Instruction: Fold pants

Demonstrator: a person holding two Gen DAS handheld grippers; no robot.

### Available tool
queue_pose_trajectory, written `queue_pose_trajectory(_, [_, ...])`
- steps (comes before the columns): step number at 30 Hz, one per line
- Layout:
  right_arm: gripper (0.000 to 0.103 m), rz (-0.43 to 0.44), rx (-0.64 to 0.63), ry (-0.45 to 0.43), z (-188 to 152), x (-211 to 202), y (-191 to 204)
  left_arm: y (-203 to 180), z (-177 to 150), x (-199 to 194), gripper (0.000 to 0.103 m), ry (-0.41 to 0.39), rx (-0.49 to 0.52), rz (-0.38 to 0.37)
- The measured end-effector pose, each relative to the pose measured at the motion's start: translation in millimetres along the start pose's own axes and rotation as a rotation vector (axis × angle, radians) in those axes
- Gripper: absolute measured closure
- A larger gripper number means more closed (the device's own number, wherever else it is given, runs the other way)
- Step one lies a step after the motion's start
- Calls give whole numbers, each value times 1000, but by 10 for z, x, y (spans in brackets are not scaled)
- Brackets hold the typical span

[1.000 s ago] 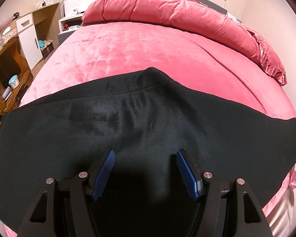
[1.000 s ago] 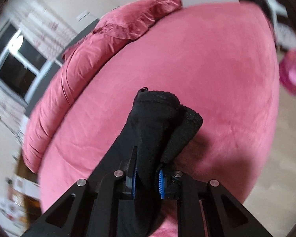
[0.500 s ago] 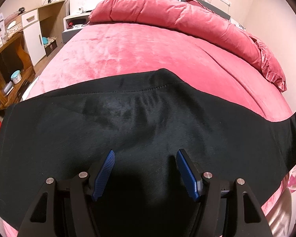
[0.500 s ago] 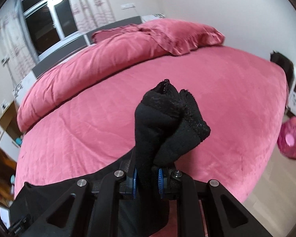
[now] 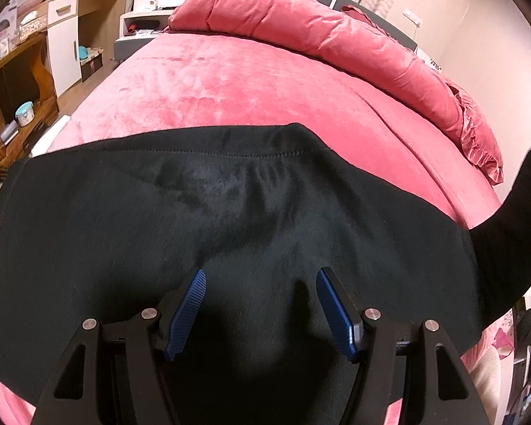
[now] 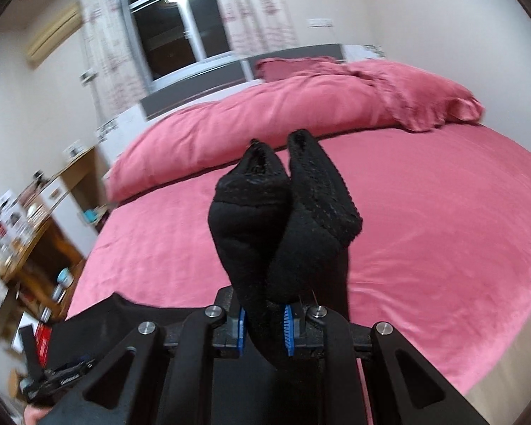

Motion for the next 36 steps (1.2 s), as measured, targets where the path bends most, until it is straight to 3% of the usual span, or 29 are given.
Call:
queue_pose_trajectory(8, [87, 205, -118, 77, -319, 317, 739, -18, -29, -89, 34, 39, -71, -101])
queue_pose_trajectory(17, [85, 328, -275, 306, -1105, 812, 1356, -117, 43, -269, 33, 37, -155, -253])
queue_pose_trajectory(20, [76, 332, -288, 373, -1334, 979, 1359, -184, 64, -273, 32, 47, -179, -313])
queue_pose_trajectory(22, [64, 326, -276, 441, -1506, 1082, 1330, -231, 66, -255, 31, 62, -187, -336])
queue_pose_trajectory(25, [50, 365, -226, 517, -1675, 1149, 1291, -330, 52, -226, 28, 86, -187, -370])
queue_pose_trajectory(26, [49, 380, -213, 522, -1684, 1137, 1280, -386, 43, -205, 27, 103, -182, -386])
queue_pose_trajectory(29, [49, 499, -119, 484, -1549, 951, 1243, -563, 13, -145, 23, 161, -163, -431])
queue_pose_trajectory(32, [49, 571, -22, 344, -1238, 675, 1050, -723, 16, -111, 21, 202, -157, -477])
queue_pose_trajectory(34, [49, 567, 45, 228, -997, 514, 804, -792, 50, -93, 17, 199, -167, -486])
queue_pose_trajectory(36, [49, 474, 90, 158, -833, 465, 505, -874, 59, -5, 17, 207, -150, -441])
Point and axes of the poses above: each gripper's, at about its wrist camera, not at the fingertips, and x roughly the way its jaws point, y to its left, z to its top, the point moved 7 cm from there along x, roughly the way its jaws point, and after that the axes turned 9 degrees about z, right-handed, at the moved point
